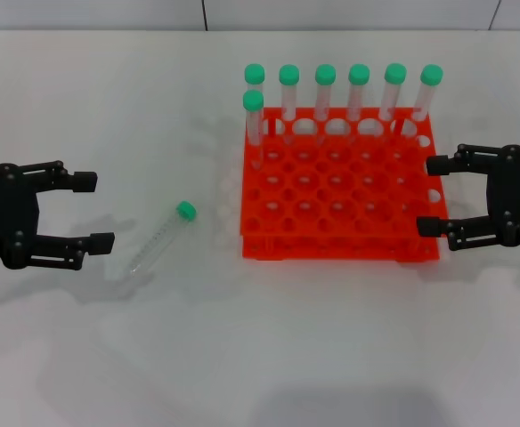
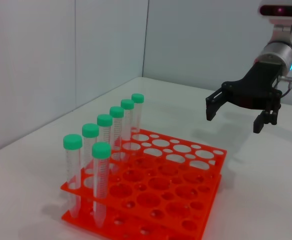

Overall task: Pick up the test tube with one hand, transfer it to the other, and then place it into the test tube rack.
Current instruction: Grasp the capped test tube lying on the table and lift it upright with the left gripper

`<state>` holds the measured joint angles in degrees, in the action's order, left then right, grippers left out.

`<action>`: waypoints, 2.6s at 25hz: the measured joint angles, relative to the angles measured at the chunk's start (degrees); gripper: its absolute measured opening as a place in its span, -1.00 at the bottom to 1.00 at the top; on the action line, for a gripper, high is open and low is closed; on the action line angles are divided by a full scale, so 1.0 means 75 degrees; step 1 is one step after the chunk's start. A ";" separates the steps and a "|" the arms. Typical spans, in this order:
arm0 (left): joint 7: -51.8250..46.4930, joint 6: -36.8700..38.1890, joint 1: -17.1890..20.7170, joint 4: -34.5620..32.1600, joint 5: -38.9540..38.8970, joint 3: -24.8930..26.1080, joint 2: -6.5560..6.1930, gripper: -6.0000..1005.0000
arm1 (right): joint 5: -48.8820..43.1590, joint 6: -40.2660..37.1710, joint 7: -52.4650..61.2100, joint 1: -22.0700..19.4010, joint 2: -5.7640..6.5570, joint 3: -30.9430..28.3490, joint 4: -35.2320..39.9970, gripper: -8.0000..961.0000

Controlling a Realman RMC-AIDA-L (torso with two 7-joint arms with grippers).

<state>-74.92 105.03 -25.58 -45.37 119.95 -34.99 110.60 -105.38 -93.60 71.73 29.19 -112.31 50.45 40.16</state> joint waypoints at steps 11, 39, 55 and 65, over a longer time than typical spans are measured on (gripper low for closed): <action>-0.0071 -0.0023 0.0001 0.0026 0.0002 0.0000 0.0020 0.77 | -0.0004 -0.0001 -0.0046 -0.0014 -0.0013 0.0000 -0.0011 0.81; -0.7865 0.0450 -0.1274 -0.2601 0.3413 -0.1243 0.0023 0.77 | 0.0083 0.0130 -0.0508 -0.0232 -0.0107 -0.0199 0.0083 0.81; -0.9148 -0.1062 -0.2061 -0.2099 0.4914 -0.3118 0.1014 0.77 | 0.0055 0.0129 -0.0635 -0.0243 -0.0105 -0.0199 0.0082 0.81; -0.9749 -0.1656 -0.2149 -0.1777 0.4943 -0.4075 0.1111 0.77 | 0.0045 0.0128 -0.0675 -0.0305 -0.0115 -0.0199 0.0083 0.81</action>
<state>-148.03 92.61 -41.69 -58.69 157.02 -65.55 118.93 -105.04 -92.64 66.67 26.90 -113.17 48.95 40.78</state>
